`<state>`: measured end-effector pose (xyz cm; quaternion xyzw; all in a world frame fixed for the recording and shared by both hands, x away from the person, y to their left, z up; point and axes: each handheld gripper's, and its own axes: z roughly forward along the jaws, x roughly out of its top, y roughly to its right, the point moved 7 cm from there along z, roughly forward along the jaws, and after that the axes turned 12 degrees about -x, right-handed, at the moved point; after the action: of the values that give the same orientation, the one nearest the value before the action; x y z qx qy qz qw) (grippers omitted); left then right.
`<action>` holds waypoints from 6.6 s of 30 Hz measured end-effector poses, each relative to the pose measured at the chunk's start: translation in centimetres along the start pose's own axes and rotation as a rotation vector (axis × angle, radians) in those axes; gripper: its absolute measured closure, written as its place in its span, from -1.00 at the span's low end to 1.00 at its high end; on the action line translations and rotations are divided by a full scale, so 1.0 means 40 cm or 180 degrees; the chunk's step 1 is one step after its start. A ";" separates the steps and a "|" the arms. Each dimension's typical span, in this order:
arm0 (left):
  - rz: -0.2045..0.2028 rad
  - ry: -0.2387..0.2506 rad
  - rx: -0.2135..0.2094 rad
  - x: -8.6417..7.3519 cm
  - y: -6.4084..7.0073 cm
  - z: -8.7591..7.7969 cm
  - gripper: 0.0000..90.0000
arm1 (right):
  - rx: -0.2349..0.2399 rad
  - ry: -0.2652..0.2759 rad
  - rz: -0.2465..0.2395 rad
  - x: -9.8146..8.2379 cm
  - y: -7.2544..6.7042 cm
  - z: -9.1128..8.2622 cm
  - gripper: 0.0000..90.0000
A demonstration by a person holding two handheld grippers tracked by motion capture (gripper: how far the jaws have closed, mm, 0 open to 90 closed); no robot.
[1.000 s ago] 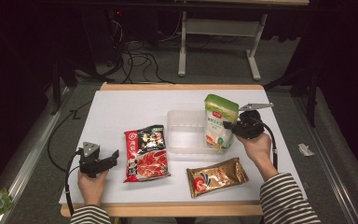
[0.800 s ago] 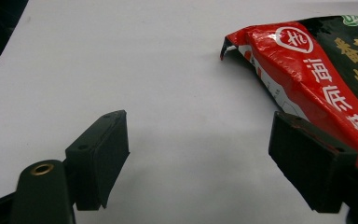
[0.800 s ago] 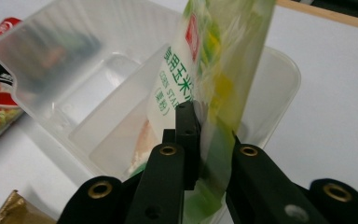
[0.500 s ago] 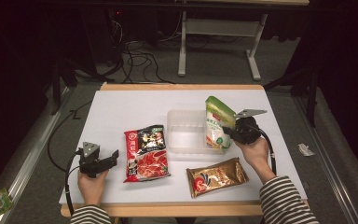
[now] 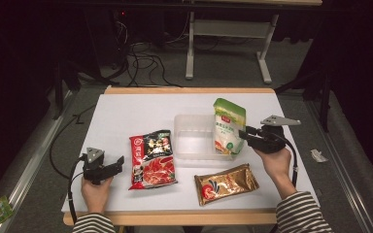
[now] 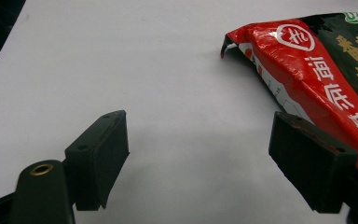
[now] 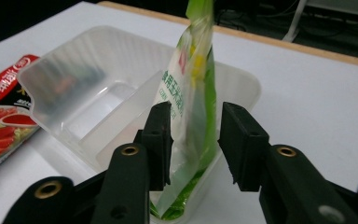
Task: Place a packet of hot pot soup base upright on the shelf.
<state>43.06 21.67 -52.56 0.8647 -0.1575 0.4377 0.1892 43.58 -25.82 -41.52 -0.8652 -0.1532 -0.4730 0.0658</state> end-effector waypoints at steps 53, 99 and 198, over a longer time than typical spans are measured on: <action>0.0040 -0.0049 0.0040 -0.001 0.001 0.004 -0.56 | 0.0022 -0.0283 0.0360 -0.297 0.000 -0.087 0.23; 0.0072 -0.0052 0.0078 -0.001 0.003 0.003 -0.57 | 0.0139 -0.0618 0.0131 -0.357 -0.049 -0.040 0.96; 0.0029 -0.0057 0.0041 -0.001 0.001 0.004 -0.59 | 0.1247 0.0374 0.0275 0.085 -0.072 -0.242 1.00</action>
<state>43.13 21.56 -52.69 0.8691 -0.1603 0.4318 0.1802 36.63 -24.92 -33.50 -0.8125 -0.2009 -0.4805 0.2619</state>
